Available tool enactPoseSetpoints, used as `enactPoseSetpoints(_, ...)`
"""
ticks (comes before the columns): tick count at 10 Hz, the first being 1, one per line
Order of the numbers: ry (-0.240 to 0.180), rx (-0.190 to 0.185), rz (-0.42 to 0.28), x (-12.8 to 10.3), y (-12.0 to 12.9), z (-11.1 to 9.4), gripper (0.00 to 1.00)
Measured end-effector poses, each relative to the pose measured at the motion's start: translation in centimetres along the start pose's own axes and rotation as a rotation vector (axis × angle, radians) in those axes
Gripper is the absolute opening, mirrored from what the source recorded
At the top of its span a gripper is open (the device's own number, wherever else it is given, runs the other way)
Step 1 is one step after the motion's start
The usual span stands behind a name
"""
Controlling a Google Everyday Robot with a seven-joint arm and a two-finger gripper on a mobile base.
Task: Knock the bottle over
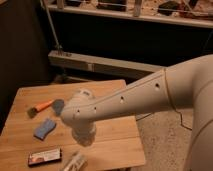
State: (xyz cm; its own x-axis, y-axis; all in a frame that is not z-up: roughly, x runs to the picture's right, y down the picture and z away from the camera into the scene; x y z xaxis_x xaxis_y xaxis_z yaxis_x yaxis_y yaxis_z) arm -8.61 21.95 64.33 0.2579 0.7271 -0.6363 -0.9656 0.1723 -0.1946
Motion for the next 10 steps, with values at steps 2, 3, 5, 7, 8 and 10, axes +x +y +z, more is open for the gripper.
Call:
enactPoseSetpoints(2, -0.047, -0.011, 0.056, -1.62, -1.02, -1.45, 0.0)
enactPoseSetpoints(3, -0.049, -0.013, 0.052, -1.69, -0.81, -1.48, 0.03)
enactPoseSetpoints(5, -0.05, -0.014, 0.053, -1.69, -0.79, -1.5, 0.2)
enactPoseSetpoints(7, -0.049, -0.014, 0.053, -1.68, -0.77, -1.48, 0.42)
enactPoseSetpoints(8, -0.049, -0.014, 0.053, -1.68, -0.8, -1.48, 0.52)
enactPoseSetpoints(10, -0.047, -0.014, 0.053, -1.65, -0.79, -1.39, 0.72)
